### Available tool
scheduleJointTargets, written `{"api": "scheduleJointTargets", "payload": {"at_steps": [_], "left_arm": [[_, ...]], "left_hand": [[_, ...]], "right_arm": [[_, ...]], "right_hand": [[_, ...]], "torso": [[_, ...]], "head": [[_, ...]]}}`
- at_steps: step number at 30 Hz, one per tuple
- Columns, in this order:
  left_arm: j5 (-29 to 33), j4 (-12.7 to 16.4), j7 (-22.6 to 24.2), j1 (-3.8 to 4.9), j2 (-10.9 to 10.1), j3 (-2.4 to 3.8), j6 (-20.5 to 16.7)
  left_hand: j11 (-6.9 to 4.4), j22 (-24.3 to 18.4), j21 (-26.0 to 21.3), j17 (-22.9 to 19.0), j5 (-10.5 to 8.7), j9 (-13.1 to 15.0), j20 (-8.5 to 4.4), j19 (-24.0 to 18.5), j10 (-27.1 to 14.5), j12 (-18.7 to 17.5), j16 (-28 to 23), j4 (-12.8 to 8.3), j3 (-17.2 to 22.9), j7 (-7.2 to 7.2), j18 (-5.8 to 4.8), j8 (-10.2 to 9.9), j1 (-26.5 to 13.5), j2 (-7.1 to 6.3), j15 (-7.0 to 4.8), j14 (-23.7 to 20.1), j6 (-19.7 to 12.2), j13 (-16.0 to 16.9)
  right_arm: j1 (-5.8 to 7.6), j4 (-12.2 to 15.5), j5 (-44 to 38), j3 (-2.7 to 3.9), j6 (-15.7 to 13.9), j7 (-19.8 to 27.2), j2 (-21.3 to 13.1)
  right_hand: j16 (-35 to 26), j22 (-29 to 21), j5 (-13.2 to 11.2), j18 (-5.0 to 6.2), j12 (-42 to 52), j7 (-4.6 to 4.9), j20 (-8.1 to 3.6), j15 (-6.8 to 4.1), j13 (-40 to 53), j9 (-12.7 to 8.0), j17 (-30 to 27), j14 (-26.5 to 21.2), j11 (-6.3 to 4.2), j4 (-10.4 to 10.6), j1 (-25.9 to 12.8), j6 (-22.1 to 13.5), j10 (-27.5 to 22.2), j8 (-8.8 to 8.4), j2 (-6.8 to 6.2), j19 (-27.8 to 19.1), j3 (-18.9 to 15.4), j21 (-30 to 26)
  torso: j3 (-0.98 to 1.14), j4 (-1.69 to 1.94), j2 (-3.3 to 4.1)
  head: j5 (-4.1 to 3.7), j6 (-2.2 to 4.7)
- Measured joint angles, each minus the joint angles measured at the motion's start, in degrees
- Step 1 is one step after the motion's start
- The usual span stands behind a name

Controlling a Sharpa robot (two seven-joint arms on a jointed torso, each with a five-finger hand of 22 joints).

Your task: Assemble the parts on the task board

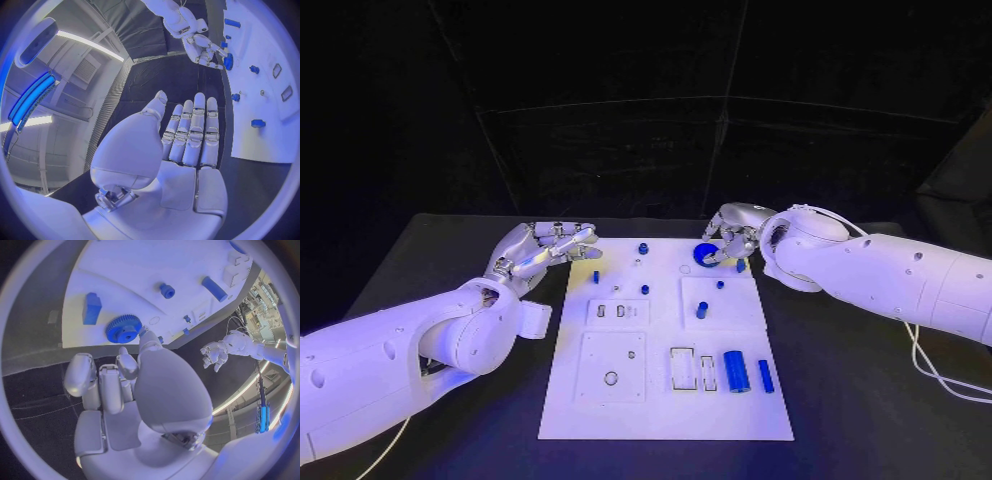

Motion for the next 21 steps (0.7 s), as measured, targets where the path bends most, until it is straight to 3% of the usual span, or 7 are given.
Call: {"api": "scheduleJointTargets", "payload": {"at_steps": [13, 21], "left_arm": [[0.0, -0.1, -0.1, 0.0, 0.0, 0.0, 0.0], [0.0, -0.1, -0.2, 0.0, 0.0, 0.0, 0.0]], "left_hand": [[0.0, -0.1, 0.0, 0.0, 0.0, 0.0, 0.0, 0.0, 0.0, -0.2, -0.2, -0.3, 0.0, 0.0, 0.0, 0.0, 0.0, 0.0, 0.0, 0.0, 0.0, 0.0], [0.0, -0.1, 0.0, 0.0, 0.0, 0.0, 0.0, 0.0, 0.0, -0.2, -0.2, -0.3, 0.0, 0.0, 0.0, 0.0, 0.0, 0.0, 0.0, 0.0, 0.0, 0.0]], "right_arm": [[0.0, -0.8, -0.1, 0.0, 1.8, -0.5, 0.4], [0.04, -1.4, -0.2, 0.07, 2.7, -0.6, 1.1]], "right_hand": [[0.1, 0.2, 0.1, 0.0, 0.9, -0.14, 0.0, 0.01, 1.0, 0.0, 0.4, 0.0, 0.06, -0.5, 0.4, 0.3, 0.1, 0.31, 0.53, 0.0, 0.2, 0.0], [0.3, 0.5, 0.3, 0.01, 1.6, -0.17, 0.0, 0.01, 1.9, 0.0, 0.7, 0.0, -0.14, -0.7, 0.2, 1.1, 0.3, 0.6, 1.78, 0.0, 0.4, 0.2]], "torso": [[0.02, -0.08, 0.0], [0.06, -0.07, 0.0]], "head": [[0.02, -0.17], [-0.04, -0.38]]}}
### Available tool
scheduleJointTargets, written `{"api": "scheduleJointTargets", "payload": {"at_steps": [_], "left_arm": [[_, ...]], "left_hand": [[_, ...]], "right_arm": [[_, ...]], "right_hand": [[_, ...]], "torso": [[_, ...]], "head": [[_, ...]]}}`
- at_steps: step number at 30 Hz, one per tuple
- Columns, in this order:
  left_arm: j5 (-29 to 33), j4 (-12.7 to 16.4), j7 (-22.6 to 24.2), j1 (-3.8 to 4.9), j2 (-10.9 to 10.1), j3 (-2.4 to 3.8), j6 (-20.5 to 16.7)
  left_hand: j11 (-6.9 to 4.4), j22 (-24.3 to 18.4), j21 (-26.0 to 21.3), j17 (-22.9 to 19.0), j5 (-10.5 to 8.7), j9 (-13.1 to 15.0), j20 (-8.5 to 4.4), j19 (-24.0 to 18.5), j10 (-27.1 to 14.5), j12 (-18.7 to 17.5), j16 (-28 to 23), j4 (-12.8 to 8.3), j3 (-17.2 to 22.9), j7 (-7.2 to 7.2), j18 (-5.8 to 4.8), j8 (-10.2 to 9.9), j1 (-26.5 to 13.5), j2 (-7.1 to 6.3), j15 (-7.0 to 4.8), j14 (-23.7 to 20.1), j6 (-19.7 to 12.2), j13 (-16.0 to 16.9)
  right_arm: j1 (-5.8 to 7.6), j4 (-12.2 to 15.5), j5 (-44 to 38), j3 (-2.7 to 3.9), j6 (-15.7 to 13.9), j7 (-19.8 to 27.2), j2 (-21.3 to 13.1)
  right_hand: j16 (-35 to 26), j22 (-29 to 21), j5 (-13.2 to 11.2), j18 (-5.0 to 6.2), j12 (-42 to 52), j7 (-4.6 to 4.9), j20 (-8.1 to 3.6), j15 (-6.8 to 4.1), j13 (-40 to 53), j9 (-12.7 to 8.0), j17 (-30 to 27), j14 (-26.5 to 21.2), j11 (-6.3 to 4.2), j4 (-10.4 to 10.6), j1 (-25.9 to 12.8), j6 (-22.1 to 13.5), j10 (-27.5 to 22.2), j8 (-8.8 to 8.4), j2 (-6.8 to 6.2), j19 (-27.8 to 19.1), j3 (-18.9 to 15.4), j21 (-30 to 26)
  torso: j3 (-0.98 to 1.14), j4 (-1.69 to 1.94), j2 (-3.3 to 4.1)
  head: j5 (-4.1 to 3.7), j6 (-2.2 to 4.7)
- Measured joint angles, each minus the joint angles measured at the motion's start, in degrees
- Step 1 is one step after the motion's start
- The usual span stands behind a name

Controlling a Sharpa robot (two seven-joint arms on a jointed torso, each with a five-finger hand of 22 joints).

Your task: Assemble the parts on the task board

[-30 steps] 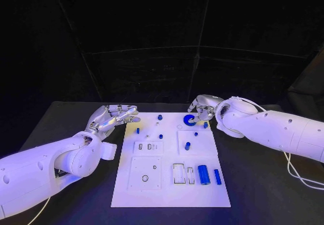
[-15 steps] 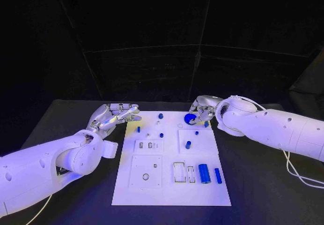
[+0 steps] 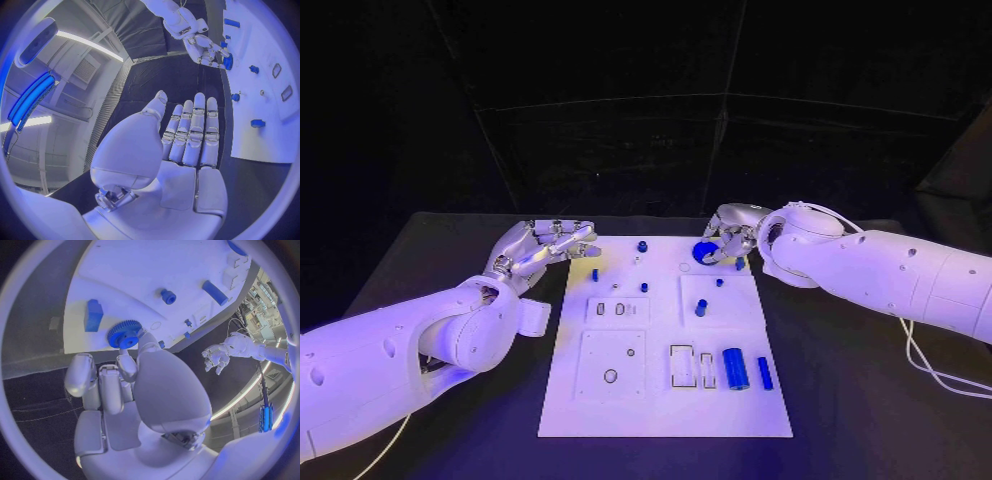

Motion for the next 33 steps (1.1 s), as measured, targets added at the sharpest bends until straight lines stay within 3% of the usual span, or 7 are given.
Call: {"api": "scheduleJointTargets", "payload": {"at_steps": [9, 15, 24, 33], "left_arm": [[0.0, 0.0, -0.1, 0.0, 0.0, 0.0, 0.0], [0.0, 0.0, -0.2, 0.0, -0.1, 0.0, 0.0], [0.0, -0.1, -0.3, 0.0, -0.1, 0.0, 0.0], [0.0, -0.1, -0.3, 0.0, -0.1, 0.0, 0.0]], "left_hand": [[0.0, -0.1, 0.0, 0.1, 0.0, 0.0, 0.0, 0.0, 0.0, 0.0, 0.0, -0.2, 0.2, 0.0, 0.0, 0.0, 0.0, 0.0, 0.0, 0.0, 0.0, 0.0], [0.0, -0.1, 0.0, 0.1, 0.0, 0.0, 0.0, 0.0, 0.0, -0.2, -0.2, -0.2, 0.2, 0.0, 0.0, -0.2, 0.0, 0.0, 0.0, 0.0, 0.0, 0.0], [0.0, -0.1, 0.0, 0.0, 0.0, 0.0, 0.0, 0.0, 0.0, -0.2, -0.2, -0.3, 0.3, 0.0, 0.0, -0.2, 0.0, 0.0, 0.0, 0.0, 0.0, 0.0], [0.0, -0.1, 0.0, 0.0, 0.0, 0.0, 0.0, 0.0, 0.0, -0.2, -0.2, -0.3, 0.3, 0.0, 0.0, -0.2, 0.0, 0.0, 0.0, 0.0, 0.0, 0.0]], "right_arm": [[0.11, -0.5, 0.0, 0.07, 0.6, 0.0, 0.4], [0.18, -0.5, -0.1, 0.12, 0.7, 0.1, 0.4], [0.14, -0.4, -0.4, 0.09, 0.5, 0.2, 0.3], [0.03, -0.3, -0.7, 0.01, 0.0, 0.3, 0.2]], "right_hand": [[0.2, 0.4, -1.3, 0.0, 1.3, -0.33, -0.15, 0.0, 1.8, 0.0, 0.0, 0.0, -0.19, -0.9, 0.3, 2.2, 0.6, 1.05, 2.78, 0.2, 2.1, 0.2], [0.2, 0.5, -3.5, 0.01, 1.5, -0.35, -0.21, 0.02, 2.7, 0.0, 0.0, 0.0, -0.22, -2.4, 1.3, 3.1, 0.6, 1.34, 3.83, 0.2, 4.8, 0.5], [0.3, 0.7, -4.3, 0.01, 1.7, -0.03, -0.21, 0.02, 2.6, -0.2, 0.0, 0.0, -0.22, -3.2, 2.1, 2.8, 0.6, 0.59, 3.09, 0.2, 5.6, 0.5], [0.5, 0.7, -5.1, 0.01, 1.1, 0.0, -0.21, 0.01, 1.9, -0.2, 0.0, 0.0, -0.21, -3.3, 0.4, 1.6, 0.6, -0.02, 1.35, 0.2, 5.7, 0.5]], "torso": [[-0.01, 0.0, 0.0], [0.0, 0.0, 0.0], [0.01, 0.0, -0.01], [0.03, 0.0, -0.01]], "head": [[0.04, 0.02], [0.03, 0.01], [0.0, -0.09], [-0.05, -0.09]]}}
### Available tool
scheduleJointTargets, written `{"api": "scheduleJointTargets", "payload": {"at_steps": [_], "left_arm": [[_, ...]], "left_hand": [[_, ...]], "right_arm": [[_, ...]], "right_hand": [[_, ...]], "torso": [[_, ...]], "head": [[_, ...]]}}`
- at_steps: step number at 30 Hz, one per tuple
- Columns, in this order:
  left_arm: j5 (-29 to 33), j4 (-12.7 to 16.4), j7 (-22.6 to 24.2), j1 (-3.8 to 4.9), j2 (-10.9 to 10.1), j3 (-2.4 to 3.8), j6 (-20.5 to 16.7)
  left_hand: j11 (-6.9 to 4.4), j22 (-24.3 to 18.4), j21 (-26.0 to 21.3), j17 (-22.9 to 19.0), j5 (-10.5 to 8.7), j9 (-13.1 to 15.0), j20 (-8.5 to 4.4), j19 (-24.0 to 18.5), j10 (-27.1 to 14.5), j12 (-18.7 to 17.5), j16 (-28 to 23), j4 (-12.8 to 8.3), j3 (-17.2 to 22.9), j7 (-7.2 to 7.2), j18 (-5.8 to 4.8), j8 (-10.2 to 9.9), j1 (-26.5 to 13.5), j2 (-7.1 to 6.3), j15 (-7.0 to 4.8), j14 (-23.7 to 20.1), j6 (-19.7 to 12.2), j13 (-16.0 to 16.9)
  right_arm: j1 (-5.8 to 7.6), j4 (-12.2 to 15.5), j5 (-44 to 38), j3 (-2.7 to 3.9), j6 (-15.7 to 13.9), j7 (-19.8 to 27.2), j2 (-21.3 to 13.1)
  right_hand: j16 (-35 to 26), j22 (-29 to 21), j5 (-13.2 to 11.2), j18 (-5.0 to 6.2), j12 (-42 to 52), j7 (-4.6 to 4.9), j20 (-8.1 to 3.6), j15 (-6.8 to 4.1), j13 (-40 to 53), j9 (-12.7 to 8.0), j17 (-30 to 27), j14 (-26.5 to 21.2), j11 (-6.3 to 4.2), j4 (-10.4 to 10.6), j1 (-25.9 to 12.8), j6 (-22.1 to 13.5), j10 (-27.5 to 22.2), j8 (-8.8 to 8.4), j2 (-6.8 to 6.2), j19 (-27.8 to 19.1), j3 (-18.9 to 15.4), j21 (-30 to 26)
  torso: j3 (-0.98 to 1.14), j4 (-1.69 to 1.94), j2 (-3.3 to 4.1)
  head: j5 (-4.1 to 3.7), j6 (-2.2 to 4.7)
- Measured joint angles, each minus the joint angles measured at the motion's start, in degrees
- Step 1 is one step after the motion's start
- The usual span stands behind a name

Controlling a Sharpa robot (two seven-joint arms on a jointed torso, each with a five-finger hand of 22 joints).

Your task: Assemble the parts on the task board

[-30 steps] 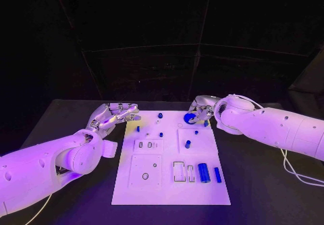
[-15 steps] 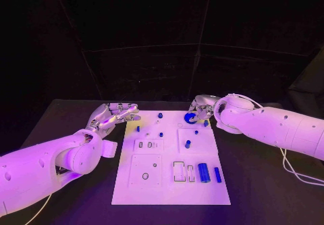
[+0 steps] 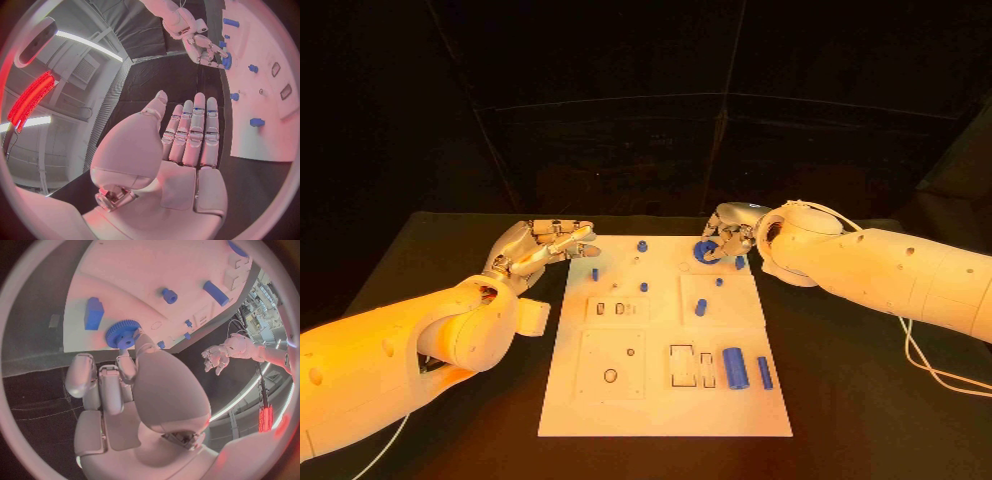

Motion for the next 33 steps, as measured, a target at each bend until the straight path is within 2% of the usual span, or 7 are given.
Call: {"api": "scheduleJointTargets", "payload": {"at_steps": [5, 24, 30, 33], "left_arm": [[0.0, 0.0, 0.0, 0.0, 0.0, 0.0, 0.0], [0.0, -0.1, -0.1, -0.01, 0.0, 0.0, 0.0], [0.0, -0.1, -0.1, -0.01, 0.0, 0.0, 0.0], [0.0, -0.1, -0.1, -0.01, 0.0, 0.0, 0.0]], "left_hand": [[0.0, 0.0, -0.2, 0.1, 0.0, 0.0, 0.0, 0.0, 0.0, 0.0, 0.0, 0.0, 0.0, 0.0, -0.01, 0.0, 0.2, 0.22, 0.0, 0.0, 0.0, 0.0], [0.0, 0.0, -0.2, 0.1, 0.0, 0.0, 0.0, 0.0, 0.0, 0.0, 0.0, -0.3, 0.0, 0.0, 0.0, 0.0, 0.2, 0.22, 0.0, 0.0, 0.0, 0.0], [0.0, 0.0, -0.2, 0.1, 0.0, 0.0, 0.0, 0.0, 0.0, 0.0, 0.0, -0.3, 0.0, 0.0, -0.01, 0.0, 0.2, 0.22, 0.0, 0.0, 0.0, 0.0], [0.0, 0.0, -0.2, 0.0, 0.0, 0.0, 0.0, 0.0, 0.0, 0.0, 0.0, -0.3, 0.0, 0.0, 0.0, 0.0, 0.2, 0.22, 0.0, 0.0, 0.0, 0.0]], "right_arm": [[-0.06, 0.2, -0.1, -0.04, -0.3, 0.0, -0.2], [-0.08, 0.3, -0.2, -0.05, -0.7, -0.1, -0.8], [-0.08, 0.3, -0.2, -0.05, -0.7, 0.0, -0.9], [-0.08, 0.3, -0.1, -0.05, -0.7, 0.0, -1.0]], "right_hand": [[0.0, 0.1, -0.2, 0.0, -0.3, 0.16, 0.0, 0.2, -0.1, 0.0, 0.0, -0.2, 0.34, 0.1, -0.6, -0.7, -0.3, -0.43, -0.64, 0.0, 0.4, 0.0], [0.0, 0.1, -0.1, 0.0, -0.3, 0.36, 0.0, 0.2, 0.0, 0.0, 0.0, -0.2, 0.33, -0.1, -0.6, -0.8, -0.3, -0.44, -0.64, 0.0, 1.2, 0.2], [0.0, 0.1, 1.7, 0.0, -0.6, 0.29, 0.21, 0.41, 0.0, 0.0, 0.0, 0.0, 0.33, 0.6, -2.3, -1.5, -0.3, -0.43, -2.28, 0.2, 1.8, 0.2], [0.0, 0.1, 4.2, 0.01, -0.8, 0.34, 0.21, 0.41, 0.0, 0.0, 0.0, 0.0, 0.39, 1.3, -3.1, -2.0, -0.4, -0.43, -3.81, 0.2, 2.5, 0.2]], "torso": [[0.0, -0.01, 0.0], [0.0, -0.03, 0.01], [0.0, -0.03, 0.01], [0.0, -0.01, 0.01]], "head": [[-0.07, 0.0], [-0.2, -0.07], [-0.2, -0.07], [-0.22, -0.07]]}}
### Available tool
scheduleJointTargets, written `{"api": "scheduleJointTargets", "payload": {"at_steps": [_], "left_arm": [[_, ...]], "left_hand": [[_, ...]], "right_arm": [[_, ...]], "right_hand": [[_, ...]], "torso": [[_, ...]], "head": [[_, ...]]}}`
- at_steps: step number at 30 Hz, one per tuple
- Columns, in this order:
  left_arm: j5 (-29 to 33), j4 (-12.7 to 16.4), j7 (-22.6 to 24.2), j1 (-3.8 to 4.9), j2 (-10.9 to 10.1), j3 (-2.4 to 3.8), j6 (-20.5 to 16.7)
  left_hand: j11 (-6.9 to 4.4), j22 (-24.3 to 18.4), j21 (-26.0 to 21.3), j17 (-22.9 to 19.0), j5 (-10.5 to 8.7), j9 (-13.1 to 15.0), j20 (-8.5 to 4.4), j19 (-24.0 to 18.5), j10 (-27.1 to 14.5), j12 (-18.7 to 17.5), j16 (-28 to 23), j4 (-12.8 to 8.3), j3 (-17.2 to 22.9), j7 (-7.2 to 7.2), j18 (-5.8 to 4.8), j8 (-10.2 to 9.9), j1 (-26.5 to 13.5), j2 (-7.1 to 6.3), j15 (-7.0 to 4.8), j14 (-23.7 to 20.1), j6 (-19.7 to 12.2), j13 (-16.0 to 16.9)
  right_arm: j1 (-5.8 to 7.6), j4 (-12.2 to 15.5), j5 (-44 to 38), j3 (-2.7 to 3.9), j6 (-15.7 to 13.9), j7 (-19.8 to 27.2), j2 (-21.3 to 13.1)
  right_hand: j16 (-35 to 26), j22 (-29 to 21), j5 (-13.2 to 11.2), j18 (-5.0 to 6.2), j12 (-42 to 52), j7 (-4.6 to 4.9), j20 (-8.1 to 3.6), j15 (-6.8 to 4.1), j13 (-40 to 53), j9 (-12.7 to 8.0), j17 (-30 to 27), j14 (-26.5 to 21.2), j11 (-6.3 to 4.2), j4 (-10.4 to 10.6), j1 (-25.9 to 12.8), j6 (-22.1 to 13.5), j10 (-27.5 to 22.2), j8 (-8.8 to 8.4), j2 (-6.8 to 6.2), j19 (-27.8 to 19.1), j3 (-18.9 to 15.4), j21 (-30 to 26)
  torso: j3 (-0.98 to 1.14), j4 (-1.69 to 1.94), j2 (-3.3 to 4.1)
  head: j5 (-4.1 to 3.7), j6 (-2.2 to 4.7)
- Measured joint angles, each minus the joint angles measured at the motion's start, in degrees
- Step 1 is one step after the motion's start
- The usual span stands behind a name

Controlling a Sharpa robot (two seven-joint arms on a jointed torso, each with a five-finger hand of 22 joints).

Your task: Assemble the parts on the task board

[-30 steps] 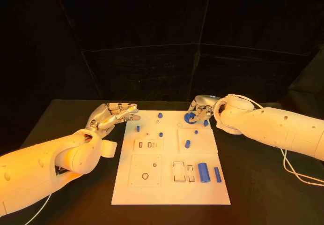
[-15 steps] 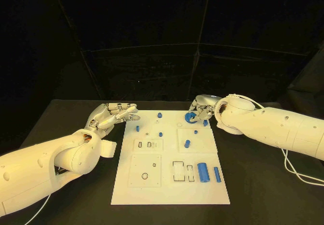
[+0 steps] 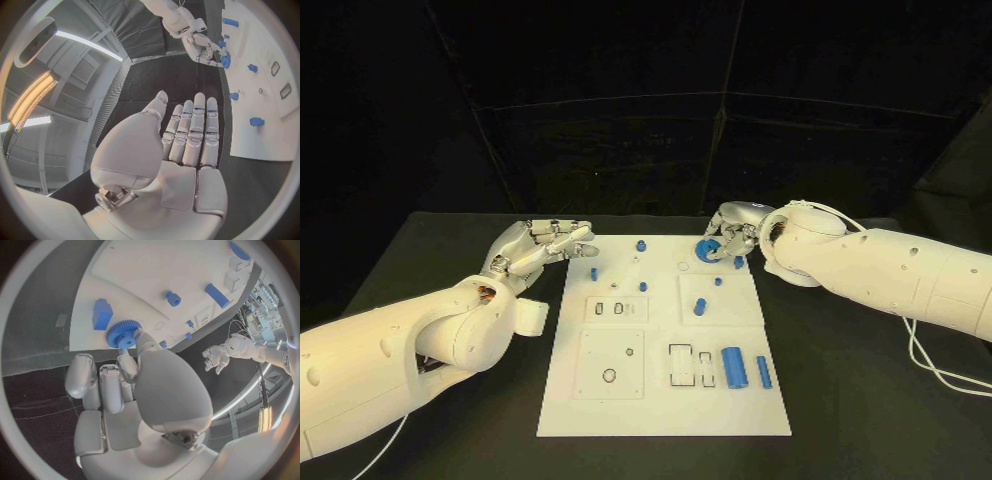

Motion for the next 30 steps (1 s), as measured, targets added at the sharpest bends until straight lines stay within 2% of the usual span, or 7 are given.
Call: {"api": "scheduleJointTargets", "payload": {"at_steps": [4, 12, 20, 27, 30], "left_arm": [[0.0, 0.0, 0.0, 0.0, 0.0, 0.0, 0.0], [0.0, 0.0, 0.0, 0.0, 0.0, 0.0, 0.0], [0.0, 0.0, 0.0, 0.0, 0.0, 0.0, 0.0], [0.0, 0.0, 0.0, 0.0, 0.0, 0.0, 0.0], [0.0, 0.0, -0.1, 0.0, 0.0, 0.0, 0.0]], "left_hand": [[0.0, 0.0, 0.0, 0.0, 0.0, 0.0, 0.0, 0.0, 0.0, 0.0, 0.0, 0.0, 0.0, 0.0, 0.0, 0.0, 0.0, 0.0, 0.0, 0.0, 0.0, 0.0], [0.0, 0.0, 0.0, 0.0, 0.0, 0.0, 0.0, 0.0, 0.0, 0.0, -0.2, 0.0, 0.0, 0.0, 0.0, 0.0, 0.0, 0.0, 0.0, 0.0, 0.0, 0.0], [0.0, 0.0, 0.0, 0.0, 0.0, 0.0, 0.0, 0.0, 0.0, 0.0, -0.2, 0.0, 0.0, 0.0, 0.0, 0.0, 0.0, 0.0, 0.0, 0.0, 0.0, 0.0], [0.0, 0.0, 0.0, 0.0, 0.0, 0.0, 0.0, 0.0, 0.0, 0.0, -0.2, 0.0, 0.0, 0.0, 0.0, 0.0, 0.0, 0.0, 0.0, 0.0, 0.0, 0.0], [0.0, 0.0, 0.0, 0.0, 0.0, 0.0, 0.0, 0.0, 0.0, 0.0, -0.2, 0.0, 0.0, 0.0, 0.0, 0.0, 0.0, 0.0, 0.0, 0.0, 0.0, 0.0]], "right_arm": [[0.0, 0.0, 0.0, 0.0, 0.0, 0.0, -0.1], [0.0, -0.1, 0.1, 0.0, 0.1, -0.1, -0.2], [0.0, -0.3, 0.1, 0.0, 0.2, -0.1, -0.2], [0.07, -0.4, 0.3, 0.07, 0.5, 0.0, 0.0], [0.11, -0.4, 0.3, 0.08, 0.6, 0.0, 0.1]], "right_hand": [[0.0, 0.0, 1.9, 0.0, -0.2, 0.06, 0.0, 0.0, -0.1, 0.0, 0.0, 0.0, 0.14, 0.2, -0.6, -0.5, -0.1, -0.23, -0.59, 0.0, 0.2, 0.0], [0.0, 0.0, 2.3, 0.0, -0.2, 0.05, 0.0, 0.0, -0.1, 0.0, 0.0, 0.0, 0.14, 0.5, -0.8, -0.5, -0.1, -0.22, -0.82, 0.0, 0.2, 0.0], [0.0, 0.1, 3.6, 0.0, -0.2, 0.04, 0.0, 0.0, 0.1, 0.2, 0.0, 0.0, 0.14, 1.1, -0.8, -0.5, -0.1, -0.22, -0.82, 0.0, 0.8, 0.0], [0.0, 0.2, 3.8, 0.0, 0.2, -0.47, 0.0, 0.0, 0.9, 0.6, 0.0, 0.0, -0.01, 0.5, 0.4, 2.2, 0.0, 1.36, 0.4, 0.0, 2.4, 0.0], [0.1, 0.3, 1.5, 0.0, 0.4, -0.6, 0.0, 0.0, 1.3, 0.6, 0.0, 0.0, -0.31, -0.3, 1.0, 3.4, 0.3, 1.8, 1.03, 0.0, 3.5, 0.0]], "torso": [[0.0, 0.02, 0.01], [0.0, 0.02, 0.01], [0.0, 0.02, 0.02], [0.01, 0.02, 0.02], [0.01, 0.02, 0.02]], "head": [[-0.01, 0.0], [-0.09, -0.03], [-0.18, -0.1], [-0.18, -0.18], [-0.19, -0.24]]}}
